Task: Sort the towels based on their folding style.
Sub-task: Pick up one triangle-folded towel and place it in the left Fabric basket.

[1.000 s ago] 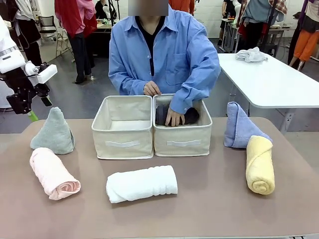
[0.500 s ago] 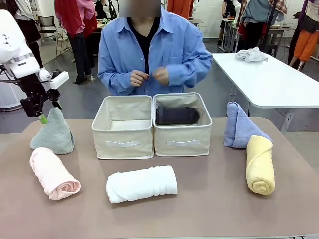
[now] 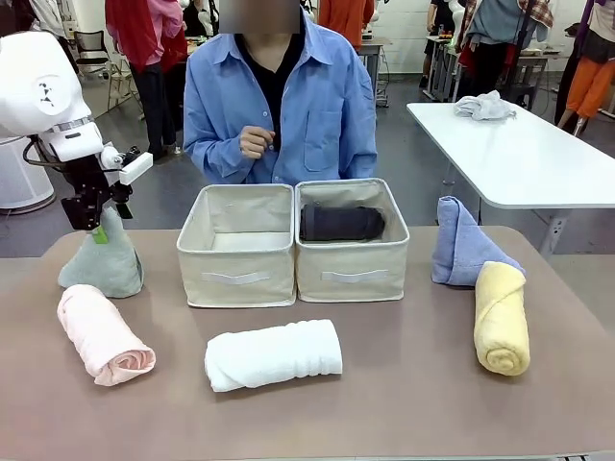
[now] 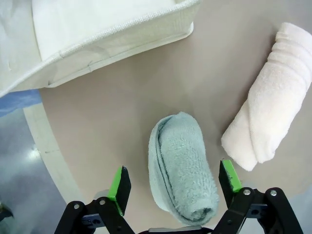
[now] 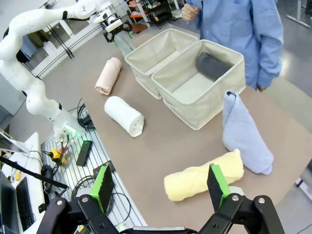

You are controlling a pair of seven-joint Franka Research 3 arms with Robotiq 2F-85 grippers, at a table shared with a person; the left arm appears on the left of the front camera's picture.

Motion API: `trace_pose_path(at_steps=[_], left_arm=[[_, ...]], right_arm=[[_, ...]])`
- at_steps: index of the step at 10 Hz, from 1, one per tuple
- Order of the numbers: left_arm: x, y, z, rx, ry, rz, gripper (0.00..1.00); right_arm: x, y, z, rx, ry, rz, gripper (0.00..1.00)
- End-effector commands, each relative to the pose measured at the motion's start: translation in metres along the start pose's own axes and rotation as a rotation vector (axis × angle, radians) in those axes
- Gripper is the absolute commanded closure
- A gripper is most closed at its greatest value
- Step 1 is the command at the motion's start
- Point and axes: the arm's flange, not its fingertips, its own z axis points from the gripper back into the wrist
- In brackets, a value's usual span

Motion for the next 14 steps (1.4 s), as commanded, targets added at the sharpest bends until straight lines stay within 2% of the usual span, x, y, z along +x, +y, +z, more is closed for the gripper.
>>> trace_pose_path(at_steps=[1,2,4,5,7,10,11,14], left_arm=[[0.001,0.003,0.001,0.022,0.035,0.005,0.62],[0.002,0.002,0.002,0.023,0.036,0.000,1.00],[0.002,0.001,0.002,0.021,0.039,0.000,1.00],[0.002,0.001,0.001,0.016,0.040,-0.002,0.82],[0.003,0.001,0.000,0.006,0.052,-0.004,1.00],[0.007,-0.003,0.009,0.005,0.077,-0.028,1.00],[0.020,-0.008,0.027,-0.004,0.063,0.005,1.00],[0.075,-0.031,0.103,0.123,0.075,0.093,1.00]], right_arm=[[0.000,-0.001,-0.001,0.009,-0.009,0.008,0.00],[0.000,-0.001,-0.001,0.009,-0.009,0.008,0.00],[0.000,-0.001,-0.001,0.009,-0.009,0.008,0.00],[0.000,-0.001,-0.001,0.009,-0.009,0.008,0.00],[0.000,-0.001,-0.001,0.009,-0.009,0.008,0.00],[0.000,-0.001,-0.001,0.009,-0.009,0.008,0.00],[0.000,-0.001,-0.001,0.009,-0.009,0.008,0.00],[0.000,-0.001,-0.001,0.009,-0.009,0.008,0.00]])
